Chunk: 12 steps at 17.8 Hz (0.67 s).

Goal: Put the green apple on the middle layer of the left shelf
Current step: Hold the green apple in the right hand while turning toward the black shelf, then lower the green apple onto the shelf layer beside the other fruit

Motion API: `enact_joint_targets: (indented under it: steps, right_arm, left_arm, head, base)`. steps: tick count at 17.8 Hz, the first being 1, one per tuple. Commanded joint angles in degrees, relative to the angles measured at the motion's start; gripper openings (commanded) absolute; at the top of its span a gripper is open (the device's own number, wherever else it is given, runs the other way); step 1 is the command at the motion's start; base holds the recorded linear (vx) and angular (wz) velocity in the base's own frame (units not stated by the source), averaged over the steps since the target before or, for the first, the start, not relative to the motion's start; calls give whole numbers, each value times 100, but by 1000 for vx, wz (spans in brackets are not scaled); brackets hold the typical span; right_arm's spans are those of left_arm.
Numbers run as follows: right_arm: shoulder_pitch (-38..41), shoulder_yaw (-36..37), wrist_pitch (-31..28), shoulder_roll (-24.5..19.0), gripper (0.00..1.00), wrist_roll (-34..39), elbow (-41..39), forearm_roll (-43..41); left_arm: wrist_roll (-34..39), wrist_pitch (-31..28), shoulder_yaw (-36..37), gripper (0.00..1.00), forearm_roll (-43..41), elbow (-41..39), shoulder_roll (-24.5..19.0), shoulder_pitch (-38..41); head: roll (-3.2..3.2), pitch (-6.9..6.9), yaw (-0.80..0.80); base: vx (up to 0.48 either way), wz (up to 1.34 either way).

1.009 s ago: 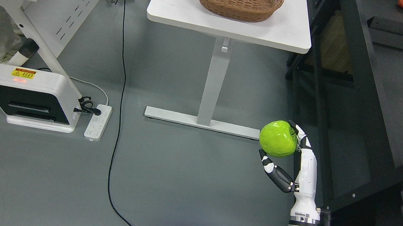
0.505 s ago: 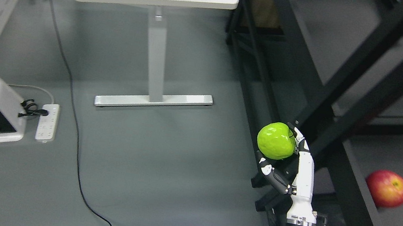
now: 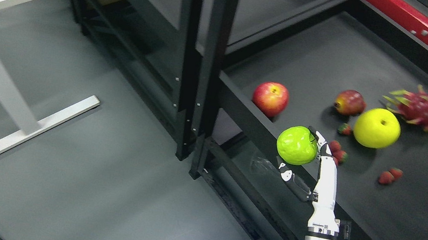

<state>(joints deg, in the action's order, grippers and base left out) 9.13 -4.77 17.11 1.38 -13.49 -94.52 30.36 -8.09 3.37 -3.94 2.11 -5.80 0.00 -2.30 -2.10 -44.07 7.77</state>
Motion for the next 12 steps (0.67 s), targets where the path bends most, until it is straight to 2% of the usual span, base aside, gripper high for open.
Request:
enact_joint_targets:
  steps: [1,5,12]
  right_arm:
    - [-131,231,-24,134,1,21,91,14]
    - [-350,240,-112,204,1,21,328,23]
    - [-790,161,-269,196,1,126,548,49]
  left_arm:
    - [0,-3,-2,100,0,0,-100,1]
    - [0,-3,-2,100,0,0,-100,1]
    - [0,-12,-2,100,0,0,-100,1]
  head:
    - [0,0,0]
    - [0,0,0]
    - [0,0,0]
  base:
    - [10,-1020]
    - [37,-768]
    - [115,-513]
